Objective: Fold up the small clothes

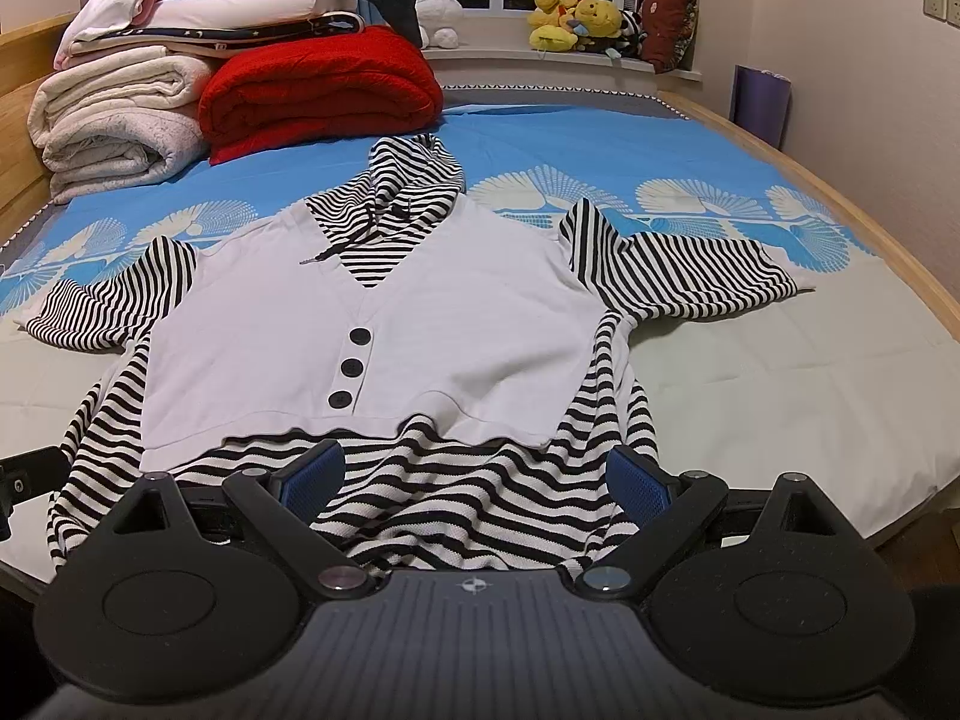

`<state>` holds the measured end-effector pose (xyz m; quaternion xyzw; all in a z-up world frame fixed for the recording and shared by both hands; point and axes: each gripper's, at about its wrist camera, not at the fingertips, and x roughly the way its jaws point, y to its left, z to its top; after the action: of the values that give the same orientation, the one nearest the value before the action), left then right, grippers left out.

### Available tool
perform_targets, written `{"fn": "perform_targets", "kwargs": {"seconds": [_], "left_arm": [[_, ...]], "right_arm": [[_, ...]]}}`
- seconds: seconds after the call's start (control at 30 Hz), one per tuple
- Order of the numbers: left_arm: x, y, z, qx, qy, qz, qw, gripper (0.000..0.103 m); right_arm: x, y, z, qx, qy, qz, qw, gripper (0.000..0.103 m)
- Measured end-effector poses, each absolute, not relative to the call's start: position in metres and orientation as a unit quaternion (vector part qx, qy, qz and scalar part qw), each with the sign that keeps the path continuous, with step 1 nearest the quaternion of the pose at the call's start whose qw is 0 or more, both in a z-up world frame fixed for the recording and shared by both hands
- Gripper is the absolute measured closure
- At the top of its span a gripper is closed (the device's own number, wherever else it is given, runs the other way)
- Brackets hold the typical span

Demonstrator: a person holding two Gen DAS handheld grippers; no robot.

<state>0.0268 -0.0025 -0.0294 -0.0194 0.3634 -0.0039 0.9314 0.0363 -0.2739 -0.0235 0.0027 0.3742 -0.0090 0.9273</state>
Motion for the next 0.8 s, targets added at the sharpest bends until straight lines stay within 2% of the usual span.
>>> {"fn": "perform_targets", "kwargs": {"seconds": [0.4,0.47,0.57,0.63,0.67,0.7,0.73,0.8], "left_arm": [[0.028,-0.006,-0.030,-0.020,0.361,-0.006,0.932,0.000],[0.028,-0.006,-0.031,-0.020,0.362,-0.006,0.932,0.000],[0.029,-0.006,-0.030,-0.017,0.362,-0.005,0.932,0.000],[0.031,-0.006,-0.028,-0.015,0.358,-0.005,0.934,0.000],[0.033,-0.005,-0.026,-0.013,0.355,-0.007,0.935,0.002],[0.035,-0.003,-0.023,-0.013,0.351,-0.009,0.936,0.007],[0.038,0.000,-0.020,-0.013,0.348,-0.011,0.937,0.010],[0.048,0.005,-0.013,-0.012,0.342,-0.018,0.939,0.027]], "right_arm": [[0.037,-0.273,-0.023,0.003,0.372,-0.008,0.928,0.009],[0.037,-0.273,-0.023,0.004,0.370,-0.006,0.929,0.012],[0.038,-0.273,-0.023,0.007,0.370,-0.002,0.929,0.023],[0.038,-0.272,-0.023,0.012,0.369,0.003,0.929,0.039],[0.039,-0.273,-0.022,0.015,0.367,0.005,0.930,0.043],[0.039,-0.273,-0.020,0.019,0.363,0.008,0.932,0.050],[0.038,-0.274,-0.019,0.022,0.357,0.010,0.934,0.051],[0.037,-0.277,-0.013,0.030,0.338,0.009,0.941,0.052]]}}
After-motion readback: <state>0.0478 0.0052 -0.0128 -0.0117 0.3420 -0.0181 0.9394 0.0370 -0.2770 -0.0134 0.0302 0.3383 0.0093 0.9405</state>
